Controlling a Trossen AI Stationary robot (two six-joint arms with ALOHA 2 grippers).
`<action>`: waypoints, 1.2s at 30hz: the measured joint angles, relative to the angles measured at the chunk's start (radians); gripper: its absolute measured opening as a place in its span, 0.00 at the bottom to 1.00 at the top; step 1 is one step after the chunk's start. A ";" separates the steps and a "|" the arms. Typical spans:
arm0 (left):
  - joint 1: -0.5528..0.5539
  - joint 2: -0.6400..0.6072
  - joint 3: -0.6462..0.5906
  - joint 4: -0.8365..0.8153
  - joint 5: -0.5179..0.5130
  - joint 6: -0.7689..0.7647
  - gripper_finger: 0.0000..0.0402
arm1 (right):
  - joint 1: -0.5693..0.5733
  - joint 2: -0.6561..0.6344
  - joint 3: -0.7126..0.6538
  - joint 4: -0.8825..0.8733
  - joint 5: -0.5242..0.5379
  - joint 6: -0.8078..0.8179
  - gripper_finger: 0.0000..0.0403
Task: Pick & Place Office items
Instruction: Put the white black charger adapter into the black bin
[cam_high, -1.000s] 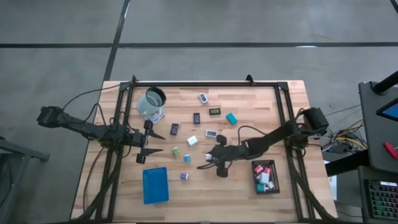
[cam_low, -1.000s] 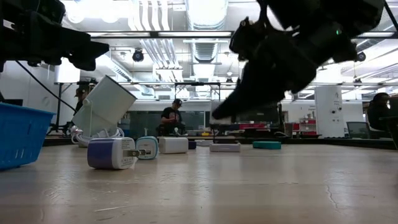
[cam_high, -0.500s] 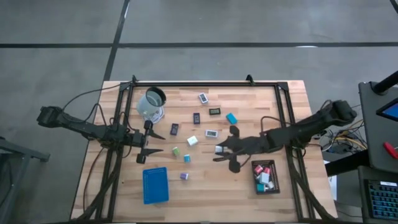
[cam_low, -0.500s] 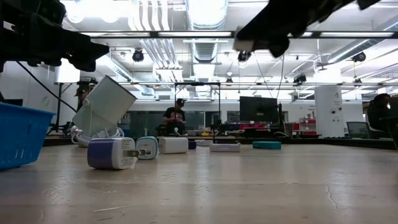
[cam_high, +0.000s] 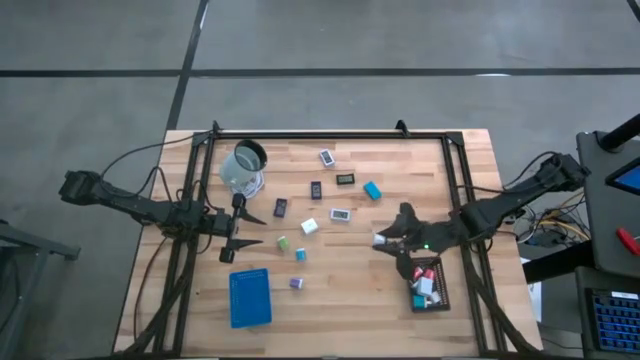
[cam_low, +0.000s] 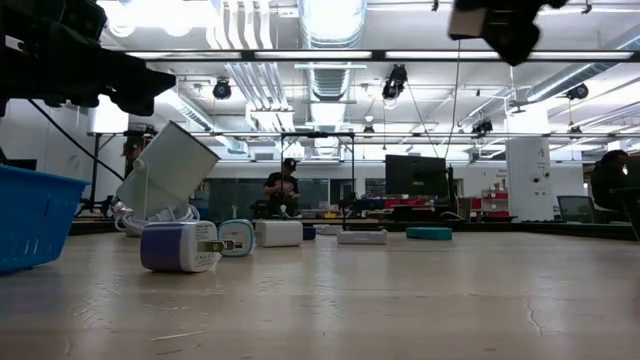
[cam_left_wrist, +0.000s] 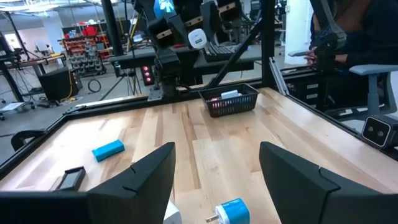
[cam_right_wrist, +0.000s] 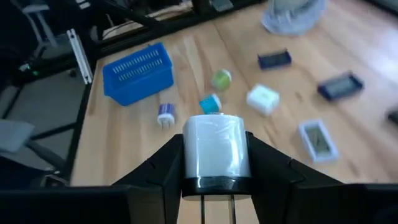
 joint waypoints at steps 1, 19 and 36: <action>0.000 0.000 0.000 0.000 0.000 0.000 0.59 | 0.013 -0.012 0.000 -0.025 0.013 0.052 0.33; 0.000 0.000 -0.001 0.000 0.000 0.000 0.59 | 0.296 0.014 0.000 -0.480 0.059 0.856 0.33; 0.000 0.000 -0.001 0.000 0.000 0.000 0.59 | 0.392 0.227 0.000 -0.628 -0.125 1.110 0.33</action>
